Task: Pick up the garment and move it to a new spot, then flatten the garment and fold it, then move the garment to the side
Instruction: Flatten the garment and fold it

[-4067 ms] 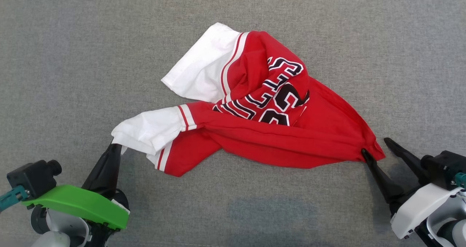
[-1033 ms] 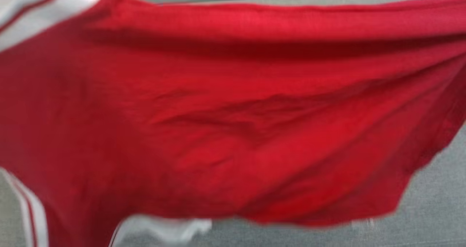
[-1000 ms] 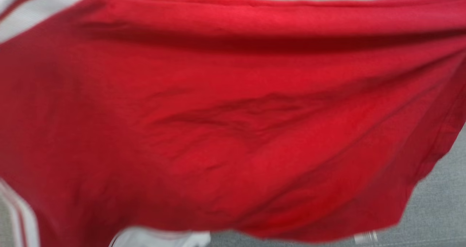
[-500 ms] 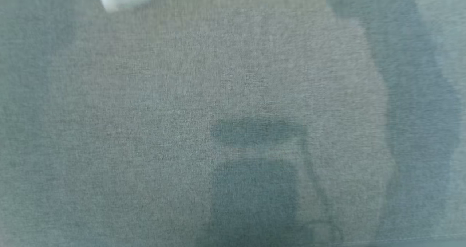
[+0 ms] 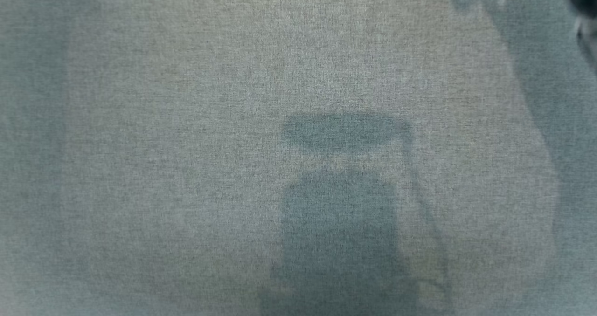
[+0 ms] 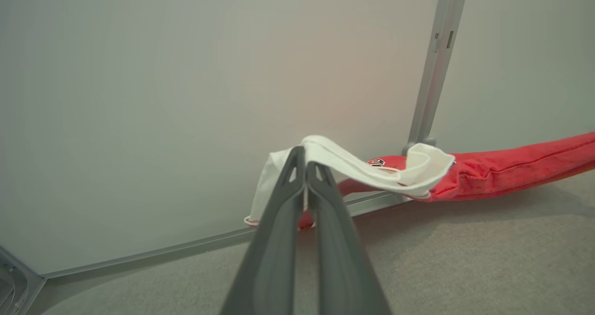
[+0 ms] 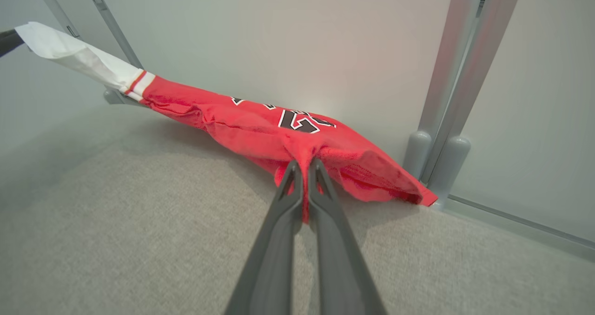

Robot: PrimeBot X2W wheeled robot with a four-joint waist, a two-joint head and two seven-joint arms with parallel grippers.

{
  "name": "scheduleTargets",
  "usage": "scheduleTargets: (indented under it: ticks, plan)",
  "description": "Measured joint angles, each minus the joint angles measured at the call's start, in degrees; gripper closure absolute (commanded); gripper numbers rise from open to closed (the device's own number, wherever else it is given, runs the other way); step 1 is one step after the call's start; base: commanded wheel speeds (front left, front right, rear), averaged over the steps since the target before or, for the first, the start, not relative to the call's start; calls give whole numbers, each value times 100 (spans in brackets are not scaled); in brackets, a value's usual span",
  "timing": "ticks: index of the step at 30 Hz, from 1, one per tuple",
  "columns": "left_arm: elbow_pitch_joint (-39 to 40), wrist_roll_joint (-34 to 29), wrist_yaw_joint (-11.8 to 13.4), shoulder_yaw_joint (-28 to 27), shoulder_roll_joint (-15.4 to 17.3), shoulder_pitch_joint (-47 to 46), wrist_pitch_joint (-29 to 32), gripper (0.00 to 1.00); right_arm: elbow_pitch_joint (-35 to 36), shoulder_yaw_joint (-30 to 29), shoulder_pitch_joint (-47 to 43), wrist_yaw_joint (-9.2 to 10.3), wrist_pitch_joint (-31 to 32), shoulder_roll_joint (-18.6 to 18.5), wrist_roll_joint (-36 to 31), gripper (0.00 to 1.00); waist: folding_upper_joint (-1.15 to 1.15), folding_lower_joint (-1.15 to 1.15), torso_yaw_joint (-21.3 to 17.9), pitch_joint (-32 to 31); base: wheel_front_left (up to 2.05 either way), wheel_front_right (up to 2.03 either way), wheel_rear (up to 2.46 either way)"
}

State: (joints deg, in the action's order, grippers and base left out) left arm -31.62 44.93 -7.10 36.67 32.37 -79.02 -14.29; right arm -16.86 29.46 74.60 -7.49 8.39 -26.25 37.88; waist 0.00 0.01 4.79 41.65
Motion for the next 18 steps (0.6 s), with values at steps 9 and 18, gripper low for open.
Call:
scheduleTargets:
  ticks: [9, 18]
  plan:
    - [1210, 171, 215, -1141, 153, 3267, -59, 100, 614, 327, -2876, 0, -854, -751, 166, 100, 0, -1, -155, -735, 0, 0, 0]
    - [3609, 11, 1145, -1678, 338, 6225, -66, 100, 1518, 254, -4334, 0, -871, -1566, -470, 100, 0, -2, -244, -1496, 0, 0, 0]
